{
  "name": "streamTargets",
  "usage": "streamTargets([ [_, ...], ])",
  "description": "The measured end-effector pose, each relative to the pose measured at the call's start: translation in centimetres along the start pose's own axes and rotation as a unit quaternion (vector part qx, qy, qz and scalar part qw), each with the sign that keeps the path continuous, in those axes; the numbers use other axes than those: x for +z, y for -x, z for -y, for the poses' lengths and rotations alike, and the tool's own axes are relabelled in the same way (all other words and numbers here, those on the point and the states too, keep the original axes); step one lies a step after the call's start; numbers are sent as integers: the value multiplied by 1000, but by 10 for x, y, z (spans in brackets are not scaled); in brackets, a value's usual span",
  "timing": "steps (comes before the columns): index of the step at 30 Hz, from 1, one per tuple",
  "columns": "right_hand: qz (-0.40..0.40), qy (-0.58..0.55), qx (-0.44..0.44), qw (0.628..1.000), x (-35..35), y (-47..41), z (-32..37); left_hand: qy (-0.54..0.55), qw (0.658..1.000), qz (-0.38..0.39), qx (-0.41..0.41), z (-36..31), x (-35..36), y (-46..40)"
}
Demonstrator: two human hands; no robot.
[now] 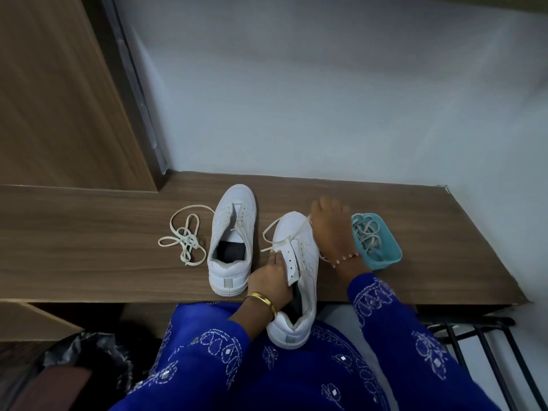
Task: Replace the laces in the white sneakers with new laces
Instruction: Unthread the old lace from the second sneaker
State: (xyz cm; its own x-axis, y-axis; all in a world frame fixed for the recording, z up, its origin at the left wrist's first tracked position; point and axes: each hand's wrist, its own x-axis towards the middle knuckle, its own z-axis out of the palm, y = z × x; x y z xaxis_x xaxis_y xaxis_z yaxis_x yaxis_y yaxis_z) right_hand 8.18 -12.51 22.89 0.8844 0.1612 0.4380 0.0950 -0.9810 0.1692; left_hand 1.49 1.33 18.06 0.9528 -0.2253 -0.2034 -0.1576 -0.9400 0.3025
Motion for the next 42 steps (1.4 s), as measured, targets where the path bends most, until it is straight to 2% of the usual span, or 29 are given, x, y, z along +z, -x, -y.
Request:
streamTargets([
  [4,-56,-66,48,995,-12,-21,-21,-1,1000,1,0,0,1,0],
  [8,-52,-127,54,989,-6,-14,-8,0,1000,-3,0,1,3,-1],
  [10,-19,-136,24,990,1,0,2,2,1000,-1,0,1,4,-1],
  [14,98,-103,-59,988,16,19,16,5,1000,-5,2,2,4,-1],
  [16,110,-81,-73,988,17,21,18,6,1000,-5,2,2,4,-1],
  [19,84,-67,-48,993,7,14,15,3,1000,-10,1,3,4,-1],
  [21,110,-79,-10,991,3,9,8,0,1000,-12,0,2,4,0],
  [23,151,-128,6,980,2,7,4,-5,1000,-13,5,0,2,0],
  [25,160,-197,23,967,1,5,7,-13,1000,-6,13,-1,1,1],
  [26,159,-243,47,956,2,6,9,-16,1000,-3,15,-2,0,1],
  [28,165,-372,145,902,5,6,16,-12,1000,-4,14,-1,0,2],
  [29,164,-456,224,846,3,6,18,-9,1000,-4,12,-1,0,1],
  [31,150,-601,369,693,-12,2,17,-5,1000,-1,7,0,0,1],
  [32,140,-633,385,656,-20,-5,13,-3,1000,1,5,-1,1,0],
  [33,138,-641,374,656,-30,-15,9,-3,1000,2,4,-1,1,0],
  [35,136,-635,330,685,-45,-32,3,-2,1000,2,5,0,3,-1],
  [37,129,-629,326,694,-50,-40,0,-2,1000,-1,7,0,4,-1],
  [39,155,-600,338,708,-39,-34,-4,-5,1000,-3,10,0,3,0],
  [41,224,-501,319,773,-23,-18,-4,-4,1000,-2,11,-1,1,2],
  [42,214,-453,303,810,-18,-14,-2,-3,1000,-4,12,0,0,2],
])
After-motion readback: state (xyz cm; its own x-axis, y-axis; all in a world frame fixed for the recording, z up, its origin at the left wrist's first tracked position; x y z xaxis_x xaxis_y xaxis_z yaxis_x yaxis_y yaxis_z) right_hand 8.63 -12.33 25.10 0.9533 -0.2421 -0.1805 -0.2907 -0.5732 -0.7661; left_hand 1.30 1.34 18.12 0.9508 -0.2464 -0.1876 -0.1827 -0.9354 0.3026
